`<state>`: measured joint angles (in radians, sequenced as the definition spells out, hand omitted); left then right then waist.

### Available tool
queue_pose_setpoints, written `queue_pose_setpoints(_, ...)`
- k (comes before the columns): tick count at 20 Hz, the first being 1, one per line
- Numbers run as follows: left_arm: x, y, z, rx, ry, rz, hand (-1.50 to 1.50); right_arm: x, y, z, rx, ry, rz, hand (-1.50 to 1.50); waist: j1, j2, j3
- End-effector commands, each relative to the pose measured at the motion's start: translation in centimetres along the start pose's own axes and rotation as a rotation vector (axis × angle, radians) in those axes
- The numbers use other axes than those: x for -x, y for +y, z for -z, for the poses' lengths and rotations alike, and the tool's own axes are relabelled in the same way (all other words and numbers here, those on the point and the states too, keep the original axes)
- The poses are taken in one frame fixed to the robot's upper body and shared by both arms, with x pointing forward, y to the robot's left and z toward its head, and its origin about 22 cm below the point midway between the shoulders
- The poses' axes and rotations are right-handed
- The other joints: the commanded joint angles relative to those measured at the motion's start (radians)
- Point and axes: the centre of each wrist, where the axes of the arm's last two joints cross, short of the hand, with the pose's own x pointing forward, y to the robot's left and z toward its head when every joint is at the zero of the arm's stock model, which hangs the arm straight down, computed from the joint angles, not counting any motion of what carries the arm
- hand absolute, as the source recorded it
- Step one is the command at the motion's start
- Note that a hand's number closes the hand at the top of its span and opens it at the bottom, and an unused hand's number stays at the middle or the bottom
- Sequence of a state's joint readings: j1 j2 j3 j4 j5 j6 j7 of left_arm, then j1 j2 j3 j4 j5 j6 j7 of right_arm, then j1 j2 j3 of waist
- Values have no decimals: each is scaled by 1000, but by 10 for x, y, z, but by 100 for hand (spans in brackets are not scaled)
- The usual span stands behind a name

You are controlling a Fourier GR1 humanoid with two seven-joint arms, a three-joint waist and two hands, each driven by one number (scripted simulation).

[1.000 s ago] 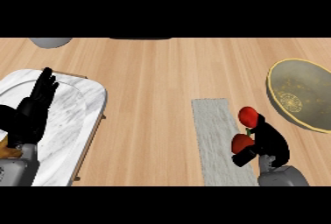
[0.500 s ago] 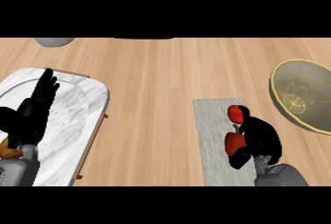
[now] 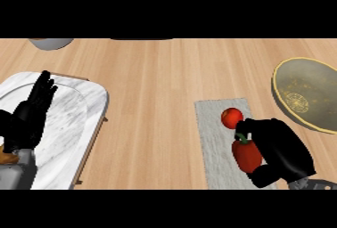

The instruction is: Pick the bell pepper from the placemat and place it in the bowl

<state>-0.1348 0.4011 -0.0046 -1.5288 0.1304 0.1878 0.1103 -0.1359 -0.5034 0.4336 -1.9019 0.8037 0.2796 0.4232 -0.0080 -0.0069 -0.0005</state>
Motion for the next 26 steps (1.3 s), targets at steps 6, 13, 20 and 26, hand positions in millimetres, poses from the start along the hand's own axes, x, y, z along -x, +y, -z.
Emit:
queue_pose_setpoints(6,4,3,-2,-13,-8,8,0,-1,-99,-53,480,-22,129,150,-10,1,0)
queue_pose_setpoints(13,4,6,5,-14,-14,13,0,56,-133,-69,495,80,233,150,0,6,1)
queue_pose_setpoints(20,-12,-3,1,13,-24,7,0,103,-146,-12,471,86,343,150,21,10,1)
queue_pose_setpoints(26,-15,-3,-10,19,-30,-3,0,162,-140,19,472,89,340,150,29,10,1)
